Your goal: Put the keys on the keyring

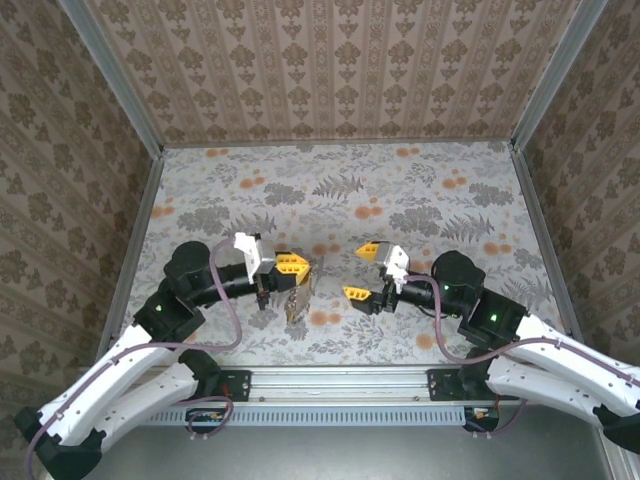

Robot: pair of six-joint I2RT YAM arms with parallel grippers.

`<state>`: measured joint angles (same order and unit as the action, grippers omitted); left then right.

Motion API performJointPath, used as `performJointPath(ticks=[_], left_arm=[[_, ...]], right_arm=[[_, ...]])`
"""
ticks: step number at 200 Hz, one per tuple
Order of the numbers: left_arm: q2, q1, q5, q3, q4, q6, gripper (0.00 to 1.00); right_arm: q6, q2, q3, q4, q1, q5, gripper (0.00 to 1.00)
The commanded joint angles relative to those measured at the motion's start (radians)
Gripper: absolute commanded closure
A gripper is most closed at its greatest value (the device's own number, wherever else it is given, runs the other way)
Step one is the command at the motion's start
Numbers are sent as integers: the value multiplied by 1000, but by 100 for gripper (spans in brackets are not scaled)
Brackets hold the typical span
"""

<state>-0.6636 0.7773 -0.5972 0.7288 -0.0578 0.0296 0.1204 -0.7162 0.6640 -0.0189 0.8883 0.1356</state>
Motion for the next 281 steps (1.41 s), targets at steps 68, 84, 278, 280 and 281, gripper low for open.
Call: performJointPath(ticks=[68,84,278,280,281], left_arm=[[-170,22,266,18,-89,50,100],[-182,20,304,10,-111,55,100],[-982,-164,373,323,68,135,100],[-991,-164,371,328,66,135,100],[-994,-164,370,332,65,135,100]], right_arm=[[-243,46,-109,1,-213,-139,17],[-235,44,-110,-7,-219,-136,15],[-167,32,-90,-12,-249,-225,0],[-165,32,-90,-12,-250,-227,0],[-165,33,-90,-11,-250,-227,0]])
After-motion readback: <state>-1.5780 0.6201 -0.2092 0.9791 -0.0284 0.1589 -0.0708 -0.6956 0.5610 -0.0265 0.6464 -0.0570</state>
